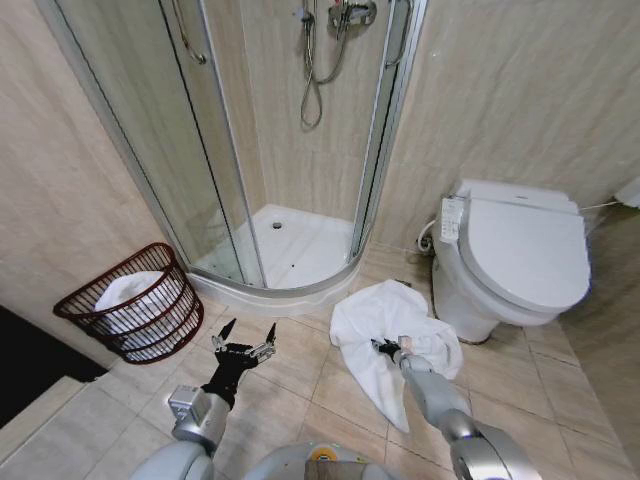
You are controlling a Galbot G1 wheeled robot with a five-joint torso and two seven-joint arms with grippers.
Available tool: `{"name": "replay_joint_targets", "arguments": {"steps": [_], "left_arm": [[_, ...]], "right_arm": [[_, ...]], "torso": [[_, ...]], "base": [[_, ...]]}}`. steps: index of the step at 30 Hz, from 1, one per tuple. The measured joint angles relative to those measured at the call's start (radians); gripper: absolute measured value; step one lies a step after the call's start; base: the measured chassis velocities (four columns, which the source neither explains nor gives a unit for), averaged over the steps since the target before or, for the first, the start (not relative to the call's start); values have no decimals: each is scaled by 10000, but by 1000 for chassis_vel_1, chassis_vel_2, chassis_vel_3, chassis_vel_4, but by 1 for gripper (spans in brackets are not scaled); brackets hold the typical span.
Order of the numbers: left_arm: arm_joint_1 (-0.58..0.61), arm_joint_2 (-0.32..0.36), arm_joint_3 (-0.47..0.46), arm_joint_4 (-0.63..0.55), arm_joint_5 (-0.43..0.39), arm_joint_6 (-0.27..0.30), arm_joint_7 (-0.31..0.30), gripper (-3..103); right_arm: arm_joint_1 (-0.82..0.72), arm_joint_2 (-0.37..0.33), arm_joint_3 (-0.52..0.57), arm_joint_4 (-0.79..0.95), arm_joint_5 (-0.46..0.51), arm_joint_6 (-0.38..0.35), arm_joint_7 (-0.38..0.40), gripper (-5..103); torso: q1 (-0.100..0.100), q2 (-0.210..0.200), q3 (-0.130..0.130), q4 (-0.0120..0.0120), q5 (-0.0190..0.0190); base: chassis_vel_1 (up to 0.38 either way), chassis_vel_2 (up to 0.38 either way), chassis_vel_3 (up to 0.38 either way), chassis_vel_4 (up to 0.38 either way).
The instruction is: Discard the used towel into the hamper.
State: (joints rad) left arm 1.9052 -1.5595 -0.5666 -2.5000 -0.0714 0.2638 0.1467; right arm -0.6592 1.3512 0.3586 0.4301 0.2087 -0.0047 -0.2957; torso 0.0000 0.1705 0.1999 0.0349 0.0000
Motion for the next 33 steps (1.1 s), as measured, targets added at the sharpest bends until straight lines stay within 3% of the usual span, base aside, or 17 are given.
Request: {"name": "replay_joint_targets", "arguments": {"steps": [4, 11, 14, 18, 21, 25, 33], "left_arm": [[0, 0, 0, 0, 0, 0, 0, 100], [0, 0, 0, 0, 0, 0, 0, 100], [0, -1, 0, 0, 0, 0, 0, 100], [0, 1, 0, 0, 0, 0, 0, 100], [0, 1, 0, 0, 0, 0, 0, 100], [0, 0, 0, 0, 0, 0, 0, 100], [0, 1, 0, 0, 0, 0, 0, 100]], "right_arm": [[-196, -66, -23, 387, 41, -6, 28, 19], [-377, -208, -41, 757, 90, 32, -73, 7], [-560, -300, 88, 1156, 159, 171, -147, 7], [-1034, -587, 162, 2038, 398, 965, -155, 7], [-1858, -906, 406, 3530, 745, 1409, 61, 7], [-2585, -1152, 882, 4814, 517, 1959, 137, 7], [-3998, -1601, 1803, 8316, 748, 1787, 389, 7]], "torso": [[0, 0, 1, 0, 1], [0, 0, 2, 0, 1], [0, -1, 2, 2, 4], [0, 0, 2, -2, 0], [1, -1, 2, -1, -1], [1, -1, 2, -1, 5], [2, 0, 1, 1, 3]], "base": [[0, 0, 0, 0], [0, 0, 0, 0], [0, 0, 0, 0], [0, 0, 0, 0], [0, 0, 0, 0], [0, 0, 0, 0], [0, 0, 0, 0]]}}
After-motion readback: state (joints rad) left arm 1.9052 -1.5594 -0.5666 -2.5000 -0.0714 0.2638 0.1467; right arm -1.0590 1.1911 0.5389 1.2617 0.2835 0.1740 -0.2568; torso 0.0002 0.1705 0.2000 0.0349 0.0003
